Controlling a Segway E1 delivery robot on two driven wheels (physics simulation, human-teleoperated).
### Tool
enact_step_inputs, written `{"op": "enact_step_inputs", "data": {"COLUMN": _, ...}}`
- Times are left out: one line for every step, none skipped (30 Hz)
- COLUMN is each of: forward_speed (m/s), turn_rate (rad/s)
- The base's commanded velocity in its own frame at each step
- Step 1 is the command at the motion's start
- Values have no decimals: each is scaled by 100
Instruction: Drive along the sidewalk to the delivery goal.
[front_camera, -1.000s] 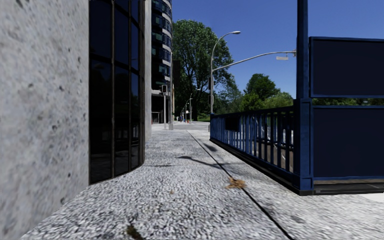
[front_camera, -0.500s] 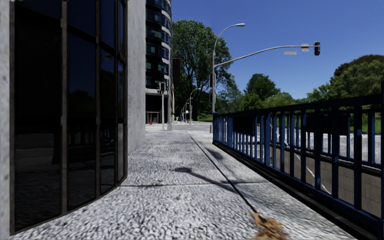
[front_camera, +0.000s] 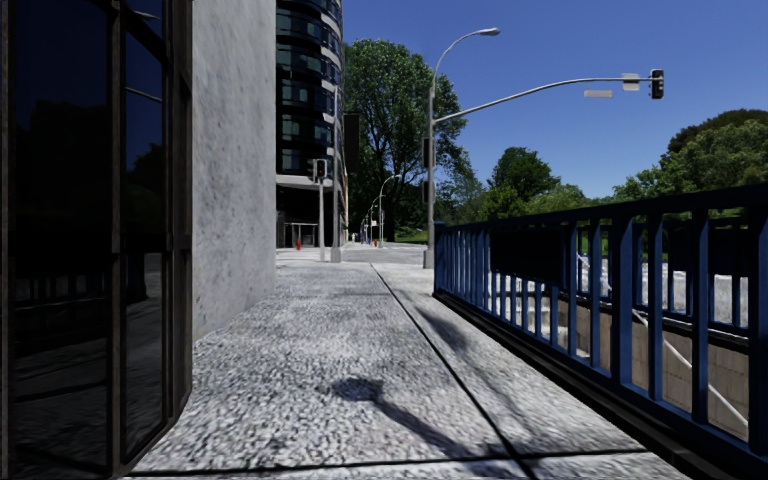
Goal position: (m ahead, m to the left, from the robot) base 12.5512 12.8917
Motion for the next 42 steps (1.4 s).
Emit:
{"op": "enact_step_inputs", "data": {"forward_speed": 200, "turn_rate": 0}}
{"op": "enact_step_inputs", "data": {"forward_speed": 200, "turn_rate": 0}}
{"op": "enact_step_inputs", "data": {"forward_speed": 200, "turn_rate": 31}}
{"op": "enact_step_inputs", "data": {"forward_speed": 200, "turn_rate": 31}}
{"op": "enact_step_inputs", "data": {"forward_speed": 200, "turn_rate": 31}}
{"op": "enact_step_inputs", "data": {"forward_speed": 200, "turn_rate": 31}}
{"op": "enact_step_inputs", "data": {"forward_speed": 200, "turn_rate": 31}}
{"op": "enact_step_inputs", "data": {"forward_speed": 200, "turn_rate": 31}}
{"op": "enact_step_inputs", "data": {"forward_speed": 200, "turn_rate": 31}}
{"op": "enact_step_inputs", "data": {"forward_speed": 200, "turn_rate": 31}}
{"op": "enact_step_inputs", "data": {"forward_speed": 200, "turn_rate": 31}}
{"op": "enact_step_inputs", "data": {"forward_speed": 200, "turn_rate": 31}}
{"op": "enact_step_inputs", "data": {"forward_speed": 200, "turn_rate": 31}}
{"op": "enact_step_inputs", "data": {"forward_speed": 200, "turn_rate": 31}}
{"op": "enact_step_inputs", "data": {"forward_speed": 200, "turn_rate": 31}}
{"op": "enact_step_inputs", "data": {"forward_speed": 200, "turn_rate": 31}}
{"op": "enact_step_inputs", "data": {"forward_speed": 200, "turn_rate": 31}}
{"op": "enact_step_inputs", "data": {"forward_speed": 200, "turn_rate": 31}}
{"op": "enact_step_inputs", "data": {"forward_speed": 200, "turn_rate": 31}}
{"op": "enact_step_inputs", "data": {"forward_speed": 200, "turn_rate": 31}}
{"op": "enact_step_inputs", "data": {"forward_speed": 200, "turn_rate": 31}}
{"op": "enact_step_inputs", "data": {"forward_speed": 200, "turn_rate": 31}}
{"op": "enact_step_inputs", "data": {"forward_speed": 200, "turn_rate": 31}}
{"op": "enact_step_inputs", "data": {"forward_speed": 200, "turn_rate": 31}}
{"op": "enact_step_inputs", "data": {"forward_speed": 200, "turn_rate": 18}}
{"op": "enact_step_inputs", "data": {"forward_speed": 200, "turn_rate": 0}}
{"op": "enact_step_inputs", "data": {"forward_speed": 200, "turn_rate": 0}}
{"op": "enact_step_inputs", "data": {"forward_speed": 200, "turn_rate": 0}}
{"op": "enact_step_inputs", "data": {"forward_speed": 200, "turn_rate": 0}}
{"op": "enact_step_inputs", "data": {"forward_speed": 200, "turn_rate": 0}}
{"op": "enact_step_inputs", "data": {"forward_speed": 200, "turn_rate": 0}}
{"op": "enact_step_inputs", "data": {"forward_speed": 200, "turn_rate": 0}}
{"op": "enact_step_inputs", "data": {"forward_speed": 200, "turn_rate": 0}}
{"op": "enact_step_inputs", "data": {"forward_speed": 200, "turn_rate": 0}}
{"op": "enact_step_inputs", "data": {"forward_speed": 200, "turn_rate": 0}}
{"op": "enact_step_inputs", "data": {"forward_speed": 200, "turn_rate": 0}}
{"op": "enact_step_inputs", "data": {"forward_speed": 200, "turn_rate": 0}}
{"op": "enact_step_inputs", "data": {"forward_speed": 200, "turn_rate": 0}}
{"op": "enact_step_inputs", "data": {"forward_speed": 200, "turn_rate": 0}}
{"op": "enact_step_inputs", "data": {"forward_speed": 200, "turn_rate": 0}}
{"op": "enact_step_inputs", "data": {"forward_speed": 200, "turn_rate": 0}}
{"op": "enact_step_inputs", "data": {"forward_speed": 200, "turn_rate": 0}}
